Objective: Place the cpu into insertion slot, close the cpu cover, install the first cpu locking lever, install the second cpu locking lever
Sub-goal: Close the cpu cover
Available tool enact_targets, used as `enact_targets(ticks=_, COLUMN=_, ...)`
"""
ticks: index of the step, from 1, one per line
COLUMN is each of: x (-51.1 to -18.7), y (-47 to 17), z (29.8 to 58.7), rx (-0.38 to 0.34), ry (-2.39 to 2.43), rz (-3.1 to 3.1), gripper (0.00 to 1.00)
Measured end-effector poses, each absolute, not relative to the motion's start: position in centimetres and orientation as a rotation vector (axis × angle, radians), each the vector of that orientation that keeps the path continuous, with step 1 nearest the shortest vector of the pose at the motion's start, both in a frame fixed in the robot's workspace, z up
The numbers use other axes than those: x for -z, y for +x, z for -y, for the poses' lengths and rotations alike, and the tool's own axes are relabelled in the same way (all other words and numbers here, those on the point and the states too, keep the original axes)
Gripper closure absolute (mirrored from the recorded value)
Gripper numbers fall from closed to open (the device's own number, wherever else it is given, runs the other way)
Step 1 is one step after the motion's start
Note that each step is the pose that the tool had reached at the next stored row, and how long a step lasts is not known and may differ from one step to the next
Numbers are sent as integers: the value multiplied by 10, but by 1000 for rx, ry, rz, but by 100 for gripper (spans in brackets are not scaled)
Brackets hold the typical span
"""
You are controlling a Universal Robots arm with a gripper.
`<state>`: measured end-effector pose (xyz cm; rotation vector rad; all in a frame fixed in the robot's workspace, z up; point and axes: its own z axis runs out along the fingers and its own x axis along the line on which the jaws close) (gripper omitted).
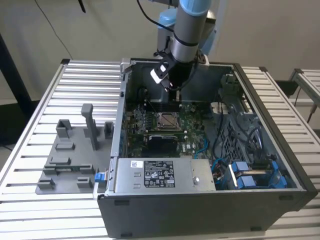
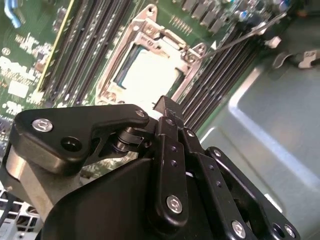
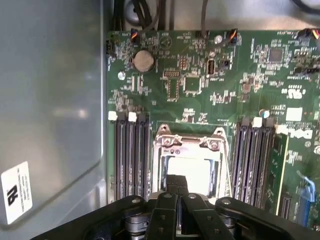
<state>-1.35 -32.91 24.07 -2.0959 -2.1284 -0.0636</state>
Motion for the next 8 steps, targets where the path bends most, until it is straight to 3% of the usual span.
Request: enact_targets(ticks=8, x=-246, y=-26, z=328, rx=71, ry=-2099, rz=2132, gripper=89)
